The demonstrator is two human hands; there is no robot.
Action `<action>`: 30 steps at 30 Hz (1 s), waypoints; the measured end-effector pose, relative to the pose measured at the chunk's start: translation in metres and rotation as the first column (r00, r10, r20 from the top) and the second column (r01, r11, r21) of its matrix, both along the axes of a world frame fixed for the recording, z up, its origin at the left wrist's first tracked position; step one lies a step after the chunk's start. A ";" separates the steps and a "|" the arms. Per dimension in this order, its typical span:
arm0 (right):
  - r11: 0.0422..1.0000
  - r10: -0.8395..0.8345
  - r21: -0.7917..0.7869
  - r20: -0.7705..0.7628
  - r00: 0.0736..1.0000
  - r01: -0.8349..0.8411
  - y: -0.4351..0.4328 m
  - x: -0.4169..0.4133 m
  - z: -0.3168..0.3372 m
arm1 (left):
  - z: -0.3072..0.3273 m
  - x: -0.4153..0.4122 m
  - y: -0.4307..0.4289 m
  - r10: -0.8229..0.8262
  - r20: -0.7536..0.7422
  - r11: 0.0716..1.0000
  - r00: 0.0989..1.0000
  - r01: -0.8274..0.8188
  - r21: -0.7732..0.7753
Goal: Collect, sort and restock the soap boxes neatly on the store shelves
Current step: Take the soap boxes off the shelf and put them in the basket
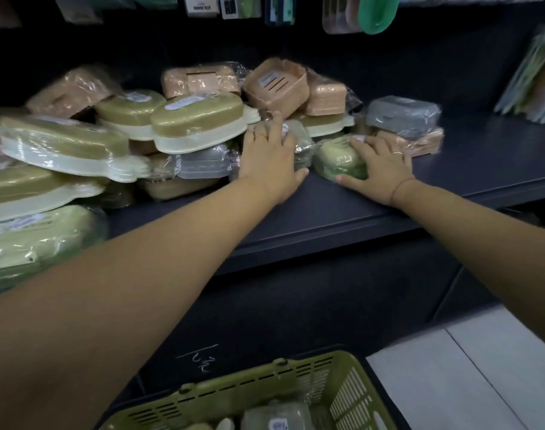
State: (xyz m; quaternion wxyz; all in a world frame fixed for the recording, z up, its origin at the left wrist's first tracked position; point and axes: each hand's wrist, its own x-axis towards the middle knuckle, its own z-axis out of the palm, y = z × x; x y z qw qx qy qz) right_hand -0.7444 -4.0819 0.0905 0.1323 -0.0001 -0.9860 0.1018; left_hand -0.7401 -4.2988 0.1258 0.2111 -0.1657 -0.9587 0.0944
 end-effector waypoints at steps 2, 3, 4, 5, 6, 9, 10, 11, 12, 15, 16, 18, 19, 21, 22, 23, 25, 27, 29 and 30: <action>0.998 0.014 0.056 -0.051 0.999 -0.011 -0.001 0.023 0.005 | -0.006 0.019 -0.002 -0.066 -0.027 0.997 0.997 0.067 0.037; 0.997 0.023 0.076 -0.083 0.996 -0.017 -0.001 0.036 0.008 | -0.009 0.028 -0.004 -0.097 -0.037 0.993 0.995 0.099 0.061; 0.997 0.037 0.078 -0.110 0.993 -0.029 0.000 0.046 0.011 | -0.012 0.034 -0.006 -0.114 -0.050 0.990 0.992 0.118 0.083; 0.997 0.050 0.067 -0.121 0.991 -0.042 0.002 0.054 0.014 | -0.013 0.037 -0.008 -0.116 -0.067 0.988 0.991 0.122 0.092; 0.998 0.059 0.044 -0.113 0.992 -0.054 0.004 0.060 0.017 | -0.014 0.036 -0.009 -0.107 -0.085 0.990 0.991 0.115 0.088; 0.989 0.103 -0.109 -0.021 0.994 -0.105 0.010 0.062 0.021 | -0.014 0.027 -0.013 -0.075 -0.088 0.996 0.993 0.080 0.048; 0.978 0.126 -0.168 0.015 0.992 -0.121 0.011 0.060 0.020 | -0.013 0.024 -0.014 -0.074 -0.068 0.996 0.995 0.077 0.040; 0.965 0.154 -0.222 0.041 0.987 -0.141 0.012 0.058 0.020 | -0.013 0.019 -0.014 -0.078 -0.037 0.996 0.996 0.079 0.036; 0.951 0.175 -0.267 0.058 0.983 -0.154 0.014 0.055 0.019 | -0.012 0.015 -0.014 -0.085 0.004 0.996 0.996 0.084 0.038; 0.943 0.168 -0.301 0.070 0.983 -0.140 0.014 0.052 0.019 | -0.001 0.003 -0.015 -0.083 0.109 0.996 0.991 0.082 0.021; 0.948 0.146 -0.295 0.081 0.986 -0.116 0.014 0.052 0.019 | 0.005 -0.002 -0.016 -0.065 0.128 0.998 0.990 0.066 -0.004; 0.958 0.119 -0.273 0.104 0.987 -0.086 0.012 0.053 0.019 | 0.016 -0.008 -0.015 -0.023 0.134 0.998 0.991 0.031 -0.059; 0.960 0.115 -0.267 0.112 0.987 -0.082 0.012 0.055 0.019 | 0.020 -0.009 -0.015 -0.011 0.124 0.997 0.992 0.019 -0.069; 0.955 0.118 -0.286 0.109 0.987 -0.082 0.015 0.060 0.018 | 0.025 -0.008 -0.016 -0.028 0.124 0.999 0.992 0.031 -0.025; 0.951 0.119 -0.299 0.105 0.987 -0.083 0.016 0.064 0.019 | 0.027 -0.006 -0.018 -0.058 0.138 0.998 0.989 0.055 0.028; 0.947 0.122 -0.309 0.097 0.988 -0.087 0.018 0.069 0.021 | 0.029 -0.004 -0.020 -0.092 0.154 0.993 0.984 0.080 0.083; 0.941 0.137 -0.321 0.088 0.987 -0.102 0.021 0.079 0.024 | 0.029 0.005 -0.027 -0.151 0.198 0.978 0.969 0.116 0.174; 0.935 0.164 -0.331 0.083 0.983 -0.128 0.023 0.092 0.027 | 0.028 0.018 -0.035 -0.185 0.301 0.954 0.935 0.097 0.285; 0.929 0.185 -0.336 0.067 0.980 -0.152 0.026 0.104 0.030 | 0.025 0.029 -0.040 -0.197 0.420 0.929 0.886 0.032 0.368; 0.927 0.187 -0.340 0.059 0.981 -0.156 0.027 0.110 0.031 | 0.024 0.034 -0.042 -0.199 0.464 0.923 0.863 0.005 0.386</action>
